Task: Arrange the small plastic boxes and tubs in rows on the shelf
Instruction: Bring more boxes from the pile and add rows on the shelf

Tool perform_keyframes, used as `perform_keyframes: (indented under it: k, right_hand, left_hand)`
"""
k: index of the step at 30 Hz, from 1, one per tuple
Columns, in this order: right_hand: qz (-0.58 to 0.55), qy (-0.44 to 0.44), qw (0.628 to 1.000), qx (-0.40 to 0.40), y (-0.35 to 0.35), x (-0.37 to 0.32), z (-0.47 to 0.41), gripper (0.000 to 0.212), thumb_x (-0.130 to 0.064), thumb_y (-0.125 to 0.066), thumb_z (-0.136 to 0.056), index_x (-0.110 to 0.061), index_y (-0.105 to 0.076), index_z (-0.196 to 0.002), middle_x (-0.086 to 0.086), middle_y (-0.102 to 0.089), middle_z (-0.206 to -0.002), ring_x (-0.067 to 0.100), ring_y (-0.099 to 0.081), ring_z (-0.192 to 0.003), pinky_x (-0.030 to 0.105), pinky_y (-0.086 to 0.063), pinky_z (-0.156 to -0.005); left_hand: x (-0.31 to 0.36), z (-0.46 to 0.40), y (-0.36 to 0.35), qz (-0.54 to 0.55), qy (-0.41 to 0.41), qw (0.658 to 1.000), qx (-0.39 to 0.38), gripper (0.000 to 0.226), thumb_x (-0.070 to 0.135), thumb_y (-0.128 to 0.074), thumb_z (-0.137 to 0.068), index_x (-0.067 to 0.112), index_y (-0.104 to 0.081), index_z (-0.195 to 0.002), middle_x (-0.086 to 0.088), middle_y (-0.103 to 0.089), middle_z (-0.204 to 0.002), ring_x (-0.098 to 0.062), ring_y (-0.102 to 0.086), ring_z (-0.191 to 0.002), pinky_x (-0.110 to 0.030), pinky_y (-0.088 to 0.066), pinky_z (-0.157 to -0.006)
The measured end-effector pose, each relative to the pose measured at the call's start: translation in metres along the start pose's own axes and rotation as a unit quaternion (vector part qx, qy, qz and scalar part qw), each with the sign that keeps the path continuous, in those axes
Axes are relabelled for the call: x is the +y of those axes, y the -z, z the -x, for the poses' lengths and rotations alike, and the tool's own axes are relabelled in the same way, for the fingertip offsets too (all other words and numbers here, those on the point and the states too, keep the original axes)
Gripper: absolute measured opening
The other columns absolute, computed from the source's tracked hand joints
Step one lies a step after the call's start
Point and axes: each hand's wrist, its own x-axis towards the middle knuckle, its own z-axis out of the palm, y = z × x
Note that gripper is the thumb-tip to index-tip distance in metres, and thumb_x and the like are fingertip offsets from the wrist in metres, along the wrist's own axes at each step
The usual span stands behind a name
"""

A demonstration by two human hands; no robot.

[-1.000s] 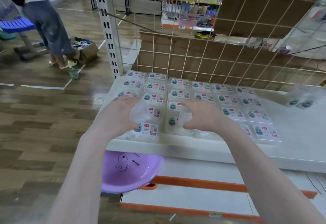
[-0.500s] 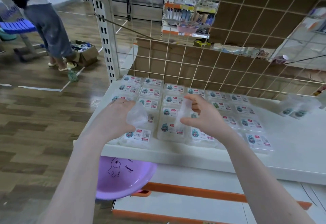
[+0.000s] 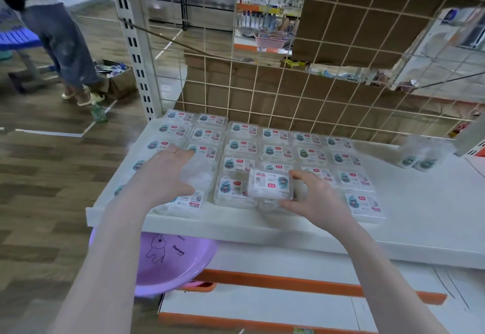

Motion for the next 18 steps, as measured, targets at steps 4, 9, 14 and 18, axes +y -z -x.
perform_keyframes:
  k: [4, 9, 14, 18]
  right_hand:
    - [0.016, 0.029, 0.999, -0.030, 0.005, -0.001, -0.002, 0.083, -0.036, -0.076, -0.074, -0.018, -0.034, -0.143, 0.000, -0.041, -0.144, 0.017, -0.037, -0.131, 0.020, -0.028, -0.096]
    - [0.043, 0.109, 0.988, -0.097, 0.020, -0.013, -0.015, 0.080, -0.040, -0.070, -0.079, -0.026, -0.028, -0.146, -0.007, -0.032, -0.150, 0.011, -0.031, -0.135, 0.016, -0.023, -0.101]
    - [0.110, 0.139, 0.975, -0.137, 0.022, -0.025, -0.029, 0.074, -0.040, -0.065, -0.084, -0.026, -0.028, -0.146, -0.006, -0.036, -0.149, 0.012, -0.035, -0.134, 0.021, -0.029, -0.101]
    - [0.136, 0.136, 0.976, -0.100, 0.016, -0.027, -0.029, 0.072, -0.044, -0.063, -0.083, -0.025, -0.032, -0.145, -0.005, -0.041, -0.145, 0.015, -0.040, -0.130, 0.026, -0.036, -0.098]
  left_hand:
    - [-0.001, 0.002, -0.002, -0.005, 0.005, 1.000, 0.001, 0.082, 0.023, -0.073, -0.073, 0.022, -0.034, -0.145, -0.002, -0.036, -0.142, -0.019, -0.032, -0.132, -0.033, -0.036, -0.099]
    - [-0.002, 0.004, -0.003, -0.004, 0.010, 1.000, 0.003, 0.085, 0.024, -0.075, -0.073, 0.021, -0.031, -0.146, -0.003, -0.029, -0.150, -0.019, -0.026, -0.138, -0.031, -0.029, -0.107]
    - [0.000, 0.007, -0.003, -0.002, 0.015, 1.000, 0.010, 0.085, 0.024, -0.074, -0.074, 0.020, -0.030, -0.146, -0.001, -0.029, -0.151, -0.018, -0.025, -0.139, -0.028, -0.026, -0.106]
    - [0.002, 0.011, -0.003, 0.005, 0.024, 1.000, 0.016, 0.084, 0.024, -0.074, -0.074, 0.020, -0.030, -0.146, 0.001, -0.030, -0.150, -0.017, -0.029, -0.136, -0.027, -0.028, -0.104]
